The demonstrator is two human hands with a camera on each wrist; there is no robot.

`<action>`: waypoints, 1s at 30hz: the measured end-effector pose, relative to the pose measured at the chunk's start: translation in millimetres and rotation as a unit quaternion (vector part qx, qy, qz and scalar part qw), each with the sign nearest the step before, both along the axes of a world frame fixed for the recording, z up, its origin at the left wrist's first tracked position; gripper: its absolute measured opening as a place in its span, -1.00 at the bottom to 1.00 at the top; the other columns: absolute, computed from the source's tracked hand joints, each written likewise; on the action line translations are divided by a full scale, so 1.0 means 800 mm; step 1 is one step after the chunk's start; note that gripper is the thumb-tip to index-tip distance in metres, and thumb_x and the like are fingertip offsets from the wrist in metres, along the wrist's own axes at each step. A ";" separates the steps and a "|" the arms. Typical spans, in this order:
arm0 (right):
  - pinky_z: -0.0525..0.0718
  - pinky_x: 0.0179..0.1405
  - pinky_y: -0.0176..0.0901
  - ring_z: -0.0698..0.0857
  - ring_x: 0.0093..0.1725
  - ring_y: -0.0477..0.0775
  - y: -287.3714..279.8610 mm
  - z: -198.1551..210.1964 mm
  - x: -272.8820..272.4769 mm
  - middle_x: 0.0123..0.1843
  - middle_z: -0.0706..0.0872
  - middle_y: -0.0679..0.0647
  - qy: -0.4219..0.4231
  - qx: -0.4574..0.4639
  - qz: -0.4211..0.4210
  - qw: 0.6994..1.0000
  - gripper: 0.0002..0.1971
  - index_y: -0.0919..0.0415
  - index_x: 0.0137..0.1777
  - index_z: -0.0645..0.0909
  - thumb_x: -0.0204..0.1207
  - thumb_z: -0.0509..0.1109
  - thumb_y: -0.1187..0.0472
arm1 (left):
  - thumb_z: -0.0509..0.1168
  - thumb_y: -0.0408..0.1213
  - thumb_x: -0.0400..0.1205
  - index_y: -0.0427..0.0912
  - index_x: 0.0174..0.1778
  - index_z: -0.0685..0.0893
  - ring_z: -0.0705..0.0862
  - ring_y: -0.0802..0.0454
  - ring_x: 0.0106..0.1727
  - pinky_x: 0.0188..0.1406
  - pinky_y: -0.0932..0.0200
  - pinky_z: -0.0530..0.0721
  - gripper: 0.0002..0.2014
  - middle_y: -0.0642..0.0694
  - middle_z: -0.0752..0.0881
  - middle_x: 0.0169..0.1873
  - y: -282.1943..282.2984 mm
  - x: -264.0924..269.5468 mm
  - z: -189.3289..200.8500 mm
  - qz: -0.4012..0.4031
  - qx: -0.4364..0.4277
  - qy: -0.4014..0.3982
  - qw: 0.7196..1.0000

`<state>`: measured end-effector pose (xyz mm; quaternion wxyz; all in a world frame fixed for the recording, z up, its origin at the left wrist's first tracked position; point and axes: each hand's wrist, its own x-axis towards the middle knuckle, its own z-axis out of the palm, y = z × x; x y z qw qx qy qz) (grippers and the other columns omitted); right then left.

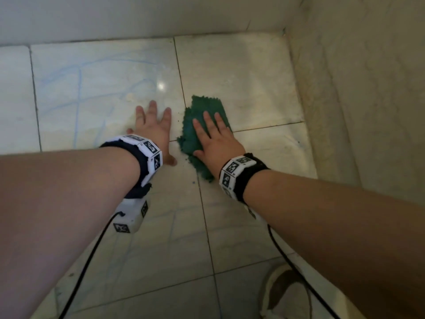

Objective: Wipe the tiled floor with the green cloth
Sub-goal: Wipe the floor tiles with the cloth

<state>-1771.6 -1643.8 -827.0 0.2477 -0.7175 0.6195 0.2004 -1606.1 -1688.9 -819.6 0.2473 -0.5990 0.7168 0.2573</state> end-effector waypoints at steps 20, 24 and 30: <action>-0.01 0.72 0.19 -0.29 0.74 0.31 0.034 0.004 0.030 0.77 -0.35 0.16 0.004 -0.019 -0.029 0.999 -0.22 0.06 0.76 -0.32 0.76 0.09 -0.13 | 0.60 0.13 0.39 -0.10 0.74 -0.21 -0.20 -0.37 0.71 0.67 -0.30 0.11 0.28 -0.29 -0.25 0.71 0.060 0.012 0.001 -0.023 -0.040 0.037 0.998; 0.01 0.73 0.16 -0.28 0.75 0.26 0.054 0.007 0.035 0.77 -0.36 0.12 0.026 -0.013 0.029 0.999 -0.22 0.01 0.76 -0.33 0.76 0.09 -0.15 | 0.61 0.02 0.42 -0.08 0.75 -0.18 -0.20 -0.35 0.72 0.66 -0.30 0.11 0.23 -0.26 -0.24 0.72 0.074 0.015 0.000 -0.007 -0.033 0.050 0.998; -0.10 0.70 0.14 -0.37 0.72 0.27 0.178 0.013 0.033 0.75 -0.44 0.14 0.048 0.049 0.109 0.992 -0.17 0.04 0.72 -0.43 0.75 0.08 -0.17 | 0.59 0.05 0.43 -0.10 0.75 -0.16 -0.19 -0.34 0.72 0.64 -0.31 0.15 0.21 -0.24 -0.23 0.71 0.083 0.027 0.000 -0.030 -0.032 0.045 0.998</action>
